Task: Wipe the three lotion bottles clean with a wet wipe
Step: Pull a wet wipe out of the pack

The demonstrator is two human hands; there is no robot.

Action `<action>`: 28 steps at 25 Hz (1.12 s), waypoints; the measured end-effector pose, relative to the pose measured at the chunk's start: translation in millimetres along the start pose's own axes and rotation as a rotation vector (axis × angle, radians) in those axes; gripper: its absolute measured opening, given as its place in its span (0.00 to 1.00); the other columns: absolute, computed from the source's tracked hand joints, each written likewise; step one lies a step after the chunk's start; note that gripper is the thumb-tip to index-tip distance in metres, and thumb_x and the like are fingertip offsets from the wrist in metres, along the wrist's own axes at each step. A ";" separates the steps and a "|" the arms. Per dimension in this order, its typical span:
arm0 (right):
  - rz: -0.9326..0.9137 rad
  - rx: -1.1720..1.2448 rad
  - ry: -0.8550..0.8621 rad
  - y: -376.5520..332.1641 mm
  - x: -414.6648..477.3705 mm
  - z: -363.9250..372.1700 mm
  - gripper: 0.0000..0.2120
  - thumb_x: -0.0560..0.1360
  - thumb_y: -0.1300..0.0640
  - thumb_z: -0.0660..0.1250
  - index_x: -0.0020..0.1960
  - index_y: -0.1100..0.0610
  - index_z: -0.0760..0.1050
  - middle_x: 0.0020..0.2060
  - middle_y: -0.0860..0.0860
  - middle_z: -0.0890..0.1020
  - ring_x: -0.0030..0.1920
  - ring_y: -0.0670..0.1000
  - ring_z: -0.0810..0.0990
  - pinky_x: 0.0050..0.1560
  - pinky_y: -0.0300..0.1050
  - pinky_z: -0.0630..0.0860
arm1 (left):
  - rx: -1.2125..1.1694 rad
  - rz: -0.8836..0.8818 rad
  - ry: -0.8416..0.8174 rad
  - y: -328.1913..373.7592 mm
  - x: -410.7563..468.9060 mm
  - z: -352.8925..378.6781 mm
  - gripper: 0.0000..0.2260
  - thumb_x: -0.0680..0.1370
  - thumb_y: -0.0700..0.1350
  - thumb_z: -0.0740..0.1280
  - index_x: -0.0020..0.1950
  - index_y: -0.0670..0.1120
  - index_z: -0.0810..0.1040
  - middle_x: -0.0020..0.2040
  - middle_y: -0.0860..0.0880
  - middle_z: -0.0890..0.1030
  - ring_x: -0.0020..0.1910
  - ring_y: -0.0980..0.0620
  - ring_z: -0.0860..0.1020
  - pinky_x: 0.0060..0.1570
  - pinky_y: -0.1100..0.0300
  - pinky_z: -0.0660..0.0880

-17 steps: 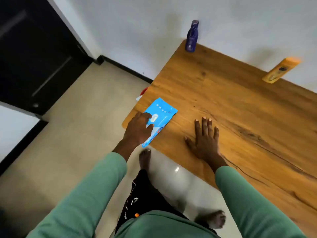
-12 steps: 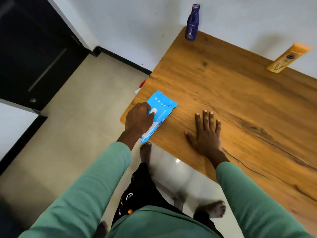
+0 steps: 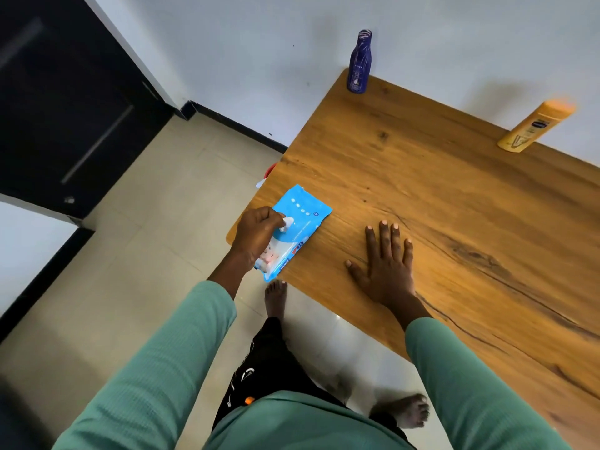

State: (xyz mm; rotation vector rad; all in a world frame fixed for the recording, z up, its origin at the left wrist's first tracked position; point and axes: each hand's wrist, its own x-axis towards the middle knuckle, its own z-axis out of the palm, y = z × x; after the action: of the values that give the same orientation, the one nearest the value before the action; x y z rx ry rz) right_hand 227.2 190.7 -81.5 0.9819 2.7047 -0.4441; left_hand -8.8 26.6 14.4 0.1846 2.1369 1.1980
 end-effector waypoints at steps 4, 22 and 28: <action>-0.014 0.030 -0.067 2.5 1.5 -5.8 0.48 0.76 0.22 0.43 0.84 0.50 0.34 0.83 0.55 0.33 0.82 0.58 0.30 0.80 0.65 0.35 | -0.293 -0.031 0.031 14.7 -20.1 -7.8 0.12 0.71 0.49 0.68 0.47 0.42 0.83 0.49 0.44 0.86 0.50 0.47 0.84 0.51 0.58 0.79; -0.007 1.754 -0.306 14.6 -55.1 -216.8 0.24 0.81 0.44 0.64 0.66 0.61 0.78 0.56 0.62 0.86 0.48 0.56 0.86 0.47 0.46 0.79 | -0.477 0.328 -0.237 133.8 -131.7 67.2 0.07 0.76 0.44 0.67 0.47 0.40 0.79 0.54 0.36 0.85 0.51 0.42 0.85 0.53 0.52 0.82; 0.137 1.571 -0.088 8.5 -32.1 -219.5 0.08 0.82 0.55 0.68 0.56 0.57 0.84 0.48 0.53 0.87 0.48 0.52 0.82 0.45 0.43 0.78 | -0.457 0.278 -0.362 147.2 -69.0 68.1 0.05 0.83 0.36 0.65 0.50 0.41 0.80 0.55 0.42 0.86 0.54 0.41 0.84 0.54 0.51 0.83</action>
State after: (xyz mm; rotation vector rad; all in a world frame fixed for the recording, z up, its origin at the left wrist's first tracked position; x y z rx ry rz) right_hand 232.6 256.3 130.4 1.2449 1.7511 -2.5862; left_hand 57.6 128.9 141.7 0.4659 1.5165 1.6383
